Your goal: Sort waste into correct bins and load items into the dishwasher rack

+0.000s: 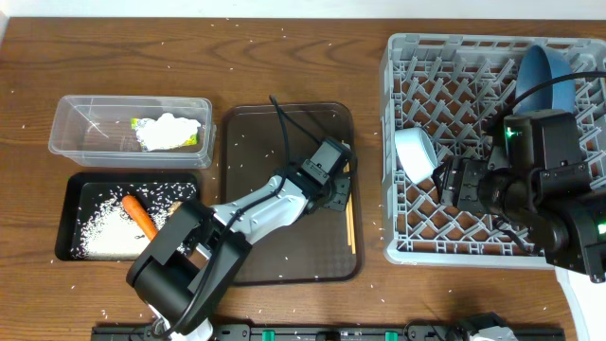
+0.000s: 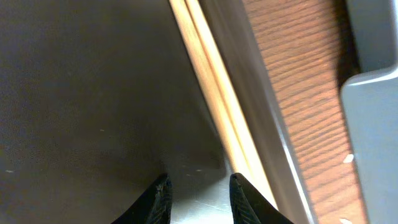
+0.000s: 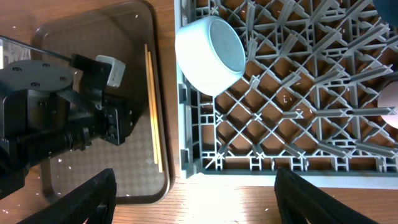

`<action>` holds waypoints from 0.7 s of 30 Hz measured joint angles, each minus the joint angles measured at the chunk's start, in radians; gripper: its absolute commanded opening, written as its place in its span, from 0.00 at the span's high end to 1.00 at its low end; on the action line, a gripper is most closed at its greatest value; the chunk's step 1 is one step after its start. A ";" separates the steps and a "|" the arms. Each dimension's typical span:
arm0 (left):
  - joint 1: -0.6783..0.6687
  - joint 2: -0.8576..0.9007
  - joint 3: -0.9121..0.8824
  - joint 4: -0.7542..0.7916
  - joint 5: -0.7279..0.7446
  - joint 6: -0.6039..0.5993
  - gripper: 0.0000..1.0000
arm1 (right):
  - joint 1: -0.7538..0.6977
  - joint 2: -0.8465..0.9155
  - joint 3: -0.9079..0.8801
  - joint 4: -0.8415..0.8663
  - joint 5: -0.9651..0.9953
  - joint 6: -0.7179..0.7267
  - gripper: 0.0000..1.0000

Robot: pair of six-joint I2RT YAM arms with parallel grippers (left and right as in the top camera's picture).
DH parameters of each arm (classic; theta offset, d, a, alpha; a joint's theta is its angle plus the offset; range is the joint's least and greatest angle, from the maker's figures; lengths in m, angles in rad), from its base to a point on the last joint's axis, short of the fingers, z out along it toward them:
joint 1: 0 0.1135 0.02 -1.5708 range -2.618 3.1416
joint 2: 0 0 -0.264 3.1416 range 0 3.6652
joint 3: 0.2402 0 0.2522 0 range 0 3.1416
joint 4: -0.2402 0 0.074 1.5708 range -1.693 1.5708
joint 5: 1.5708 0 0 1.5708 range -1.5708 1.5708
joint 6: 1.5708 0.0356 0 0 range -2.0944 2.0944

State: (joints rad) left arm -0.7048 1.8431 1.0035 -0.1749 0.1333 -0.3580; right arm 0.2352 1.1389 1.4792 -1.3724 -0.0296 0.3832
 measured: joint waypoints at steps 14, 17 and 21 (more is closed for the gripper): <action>-0.040 0.001 0.026 -0.074 -0.070 0.058 0.67 | 0.000 0.000 0.000 0.000 0.000 0.000 0.25; -0.057 0.006 0.058 -0.135 -0.072 0.058 0.67 | 0.000 0.000 0.000 0.000 0.000 0.000 0.25; -0.067 0.010 0.090 -0.160 -0.082 0.022 0.67 | 0.000 0.000 0.000 -0.005 0.000 0.000 0.25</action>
State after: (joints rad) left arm -0.7715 1.8534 1.0935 -0.3351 0.0513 -0.3359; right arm 0.2356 1.1389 1.4792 -1.3769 -0.0296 0.3832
